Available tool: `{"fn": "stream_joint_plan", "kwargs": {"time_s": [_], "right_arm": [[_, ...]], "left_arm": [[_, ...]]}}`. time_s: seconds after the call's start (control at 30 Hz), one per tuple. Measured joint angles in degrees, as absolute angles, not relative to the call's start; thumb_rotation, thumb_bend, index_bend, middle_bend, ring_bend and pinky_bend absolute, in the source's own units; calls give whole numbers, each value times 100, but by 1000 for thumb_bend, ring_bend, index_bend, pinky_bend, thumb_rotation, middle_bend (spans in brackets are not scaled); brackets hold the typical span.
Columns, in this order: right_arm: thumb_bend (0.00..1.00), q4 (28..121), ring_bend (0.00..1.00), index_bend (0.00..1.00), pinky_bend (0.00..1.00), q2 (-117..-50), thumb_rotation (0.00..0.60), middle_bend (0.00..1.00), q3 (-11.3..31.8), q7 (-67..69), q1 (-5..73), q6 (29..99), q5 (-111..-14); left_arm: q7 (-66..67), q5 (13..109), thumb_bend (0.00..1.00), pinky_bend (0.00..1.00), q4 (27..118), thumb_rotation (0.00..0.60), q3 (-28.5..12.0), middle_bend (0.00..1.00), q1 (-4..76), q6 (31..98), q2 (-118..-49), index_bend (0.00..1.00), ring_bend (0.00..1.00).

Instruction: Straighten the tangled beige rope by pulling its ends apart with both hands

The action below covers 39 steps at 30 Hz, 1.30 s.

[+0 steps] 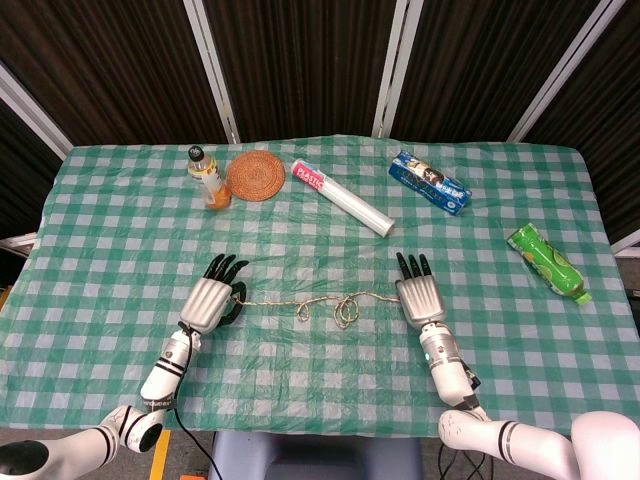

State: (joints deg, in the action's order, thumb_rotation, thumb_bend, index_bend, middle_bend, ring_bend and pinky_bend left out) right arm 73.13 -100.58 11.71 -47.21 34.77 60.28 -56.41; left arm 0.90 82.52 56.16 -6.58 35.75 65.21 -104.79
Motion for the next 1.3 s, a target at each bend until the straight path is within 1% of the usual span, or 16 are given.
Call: {"fn": "stream_joint_plan", "kwargs": {"time_s": [0.23, 0.47, 0.6, 0.8, 1.0, 1.3], "right_arm": [[611, 7428, 0, 726, 0, -9762, 600, 52, 1116, -4533, 3388, 6201, -5725], [611, 7681, 0, 726, 0, -9142, 600, 55, 1043, -4112, 3132, 6415, -5872], [610, 7780, 0, 726, 0, -8743, 600, 55, 942, -3788, 2924, 6530, -5996], [610, 7772, 0, 726, 0, -8333, 600, 55, 766, -3303, 2628, 6646, -6186], [611, 7676, 0, 726, 0, -8079, 600, 55, 600, -2903, 2367, 6753, -6396], [611, 7363, 0, 726, 0, -8070, 600, 55, 453, -2563, 2160, 6726, -6531]], "left_arm": [[124, 8255, 461, 30, 5638, 600, -666, 120, 3528, 6606, -10365, 616, 0], [157, 8263, 460, 30, 5658, 600, -634, 120, 3380, 6753, -10067, 617, 0], [91, 8258, 461, 30, 5654, 600, -560, 120, 3209, 6838, -9866, 617, 0], [-121, 8291, 462, 30, 5689, 600, -386, 120, 2909, 7014, -9616, 616, 0], [-311, 8337, 460, 30, 5723, 600, -250, 120, 2612, 7237, -9416, 616, 0], [-569, 8319, 459, 30, 5575, 600, -193, 120, 2367, 7316, -9331, 616, 0]]}}
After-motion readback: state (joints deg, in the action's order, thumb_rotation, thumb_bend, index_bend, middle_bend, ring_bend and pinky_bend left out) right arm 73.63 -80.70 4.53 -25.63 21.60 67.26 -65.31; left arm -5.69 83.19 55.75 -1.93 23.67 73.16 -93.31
